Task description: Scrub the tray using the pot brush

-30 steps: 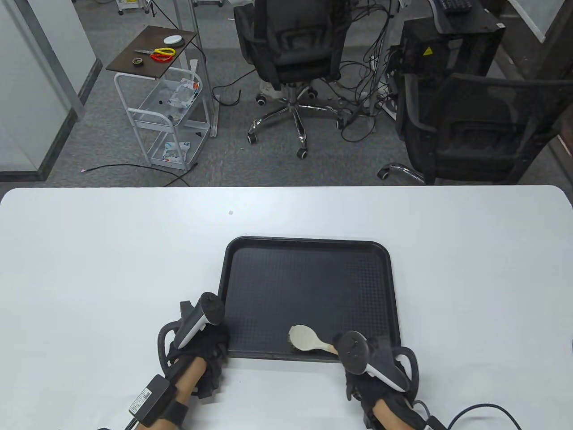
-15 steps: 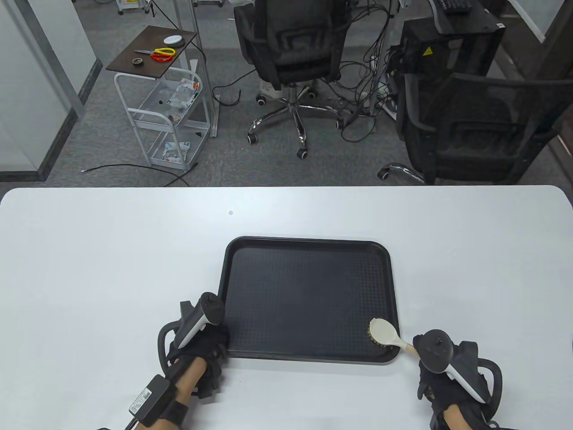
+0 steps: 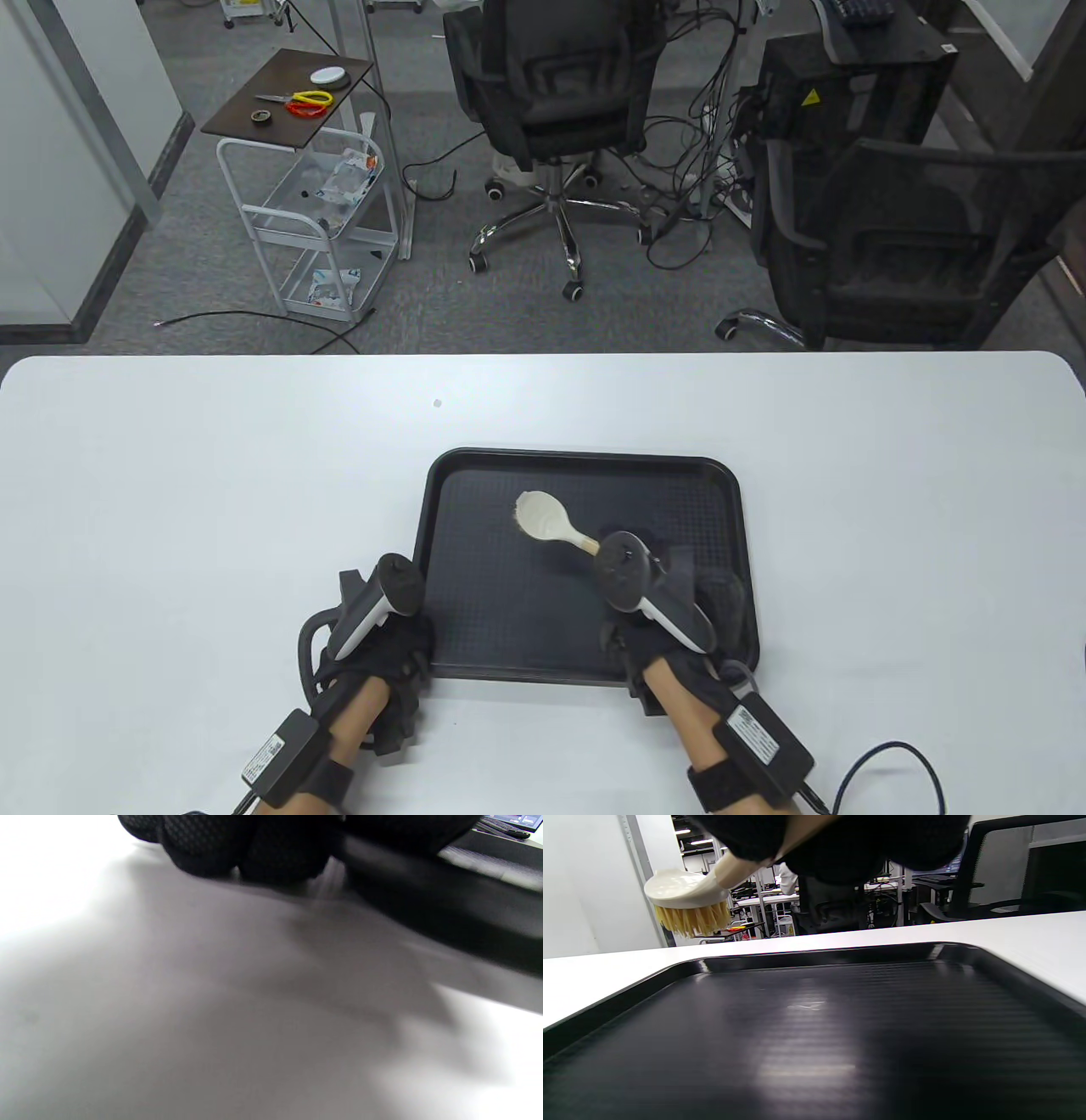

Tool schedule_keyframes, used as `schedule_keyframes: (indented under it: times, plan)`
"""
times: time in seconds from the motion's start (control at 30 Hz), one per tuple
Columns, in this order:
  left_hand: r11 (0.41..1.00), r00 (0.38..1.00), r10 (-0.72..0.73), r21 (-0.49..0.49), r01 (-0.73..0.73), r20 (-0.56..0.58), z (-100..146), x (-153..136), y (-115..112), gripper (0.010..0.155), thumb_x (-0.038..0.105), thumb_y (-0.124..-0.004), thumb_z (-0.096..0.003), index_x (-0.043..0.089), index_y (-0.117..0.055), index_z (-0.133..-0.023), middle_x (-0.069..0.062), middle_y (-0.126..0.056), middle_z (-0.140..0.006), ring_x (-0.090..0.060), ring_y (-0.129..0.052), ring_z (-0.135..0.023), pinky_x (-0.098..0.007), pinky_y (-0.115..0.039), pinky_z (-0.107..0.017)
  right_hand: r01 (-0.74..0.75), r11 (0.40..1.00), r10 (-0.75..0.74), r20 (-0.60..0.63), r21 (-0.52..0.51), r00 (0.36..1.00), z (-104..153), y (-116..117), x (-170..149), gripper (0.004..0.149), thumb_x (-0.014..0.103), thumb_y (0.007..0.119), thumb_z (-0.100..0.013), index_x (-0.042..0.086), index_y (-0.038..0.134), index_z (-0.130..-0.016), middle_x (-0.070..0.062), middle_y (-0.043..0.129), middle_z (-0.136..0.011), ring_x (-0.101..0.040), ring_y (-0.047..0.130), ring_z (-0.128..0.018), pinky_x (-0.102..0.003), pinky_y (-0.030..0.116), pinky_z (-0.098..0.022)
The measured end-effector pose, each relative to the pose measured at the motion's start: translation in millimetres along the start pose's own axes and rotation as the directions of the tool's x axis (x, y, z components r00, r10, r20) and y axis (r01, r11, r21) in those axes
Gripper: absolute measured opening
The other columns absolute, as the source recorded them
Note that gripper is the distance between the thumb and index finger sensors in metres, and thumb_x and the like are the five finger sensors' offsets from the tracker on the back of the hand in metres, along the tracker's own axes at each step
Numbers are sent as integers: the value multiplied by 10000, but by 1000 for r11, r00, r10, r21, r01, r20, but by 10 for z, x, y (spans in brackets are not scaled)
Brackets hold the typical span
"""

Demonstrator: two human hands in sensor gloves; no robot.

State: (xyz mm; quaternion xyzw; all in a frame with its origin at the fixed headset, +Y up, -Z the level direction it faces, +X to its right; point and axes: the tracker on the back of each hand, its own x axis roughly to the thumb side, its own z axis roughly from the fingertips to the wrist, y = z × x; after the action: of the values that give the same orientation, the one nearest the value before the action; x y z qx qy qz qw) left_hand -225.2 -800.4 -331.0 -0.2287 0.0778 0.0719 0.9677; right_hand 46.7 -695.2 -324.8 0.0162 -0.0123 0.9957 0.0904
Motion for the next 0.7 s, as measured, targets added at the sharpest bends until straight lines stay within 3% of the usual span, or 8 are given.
schedule_keyframes:
  times: [0.13,0.2,0.37,0.53,0.7]
  plan:
    - [1000,1000,-6,3,6,0,0,0,1,772,509,-704,-461,159,-367,-1061,-1,-791,-609,-213,-801,-565,-517,-536,-699,-45,998,44,5,39,999,-258,186,358,538,294,794,-475,252,678,-999,-71,746,-956,-239,916,-757,-414,851,-507]
    - [1000,1000,-5,3,5,0,0,-1,1,771,509,-704,-460,160,-369,-1060,-1,-792,-609,-212,-802,-565,-516,-536,-700,-65,996,65,-9,53,998,-408,328,510,541,310,786,-477,250,668,-1001,-69,748,-950,-221,963,-701,-389,884,-464]
    - [1000,1000,-8,5,8,-1,1,0,2,771,509,-704,-460,160,-369,-1060,0,-792,-608,-212,-801,-564,-517,-537,-699,-77,994,81,-53,75,995,-607,575,643,538,292,775,-486,288,648,-1010,-50,701,-982,-214,915,-692,-396,840,-471]
    - [1000,1000,-7,3,7,2,0,-1,3,771,510,-703,-460,159,-369,-1060,-1,-792,-608,-212,-802,-563,-517,-537,-699,-85,991,94,-88,105,992,-700,723,480,533,285,765,-485,298,654,-1005,-57,705,-979,-223,909,-694,-403,839,-470]
    - [1000,1000,-8,5,8,2,1,-1,2,772,511,-703,-460,159,-367,-1061,0,-791,-609,-211,-802,-564,-516,-537,-699,-36,995,50,-157,93,986,-667,685,-24,525,272,772,-472,299,678,-988,-78,735,-955,-239,929,-664,-424,849,-446]
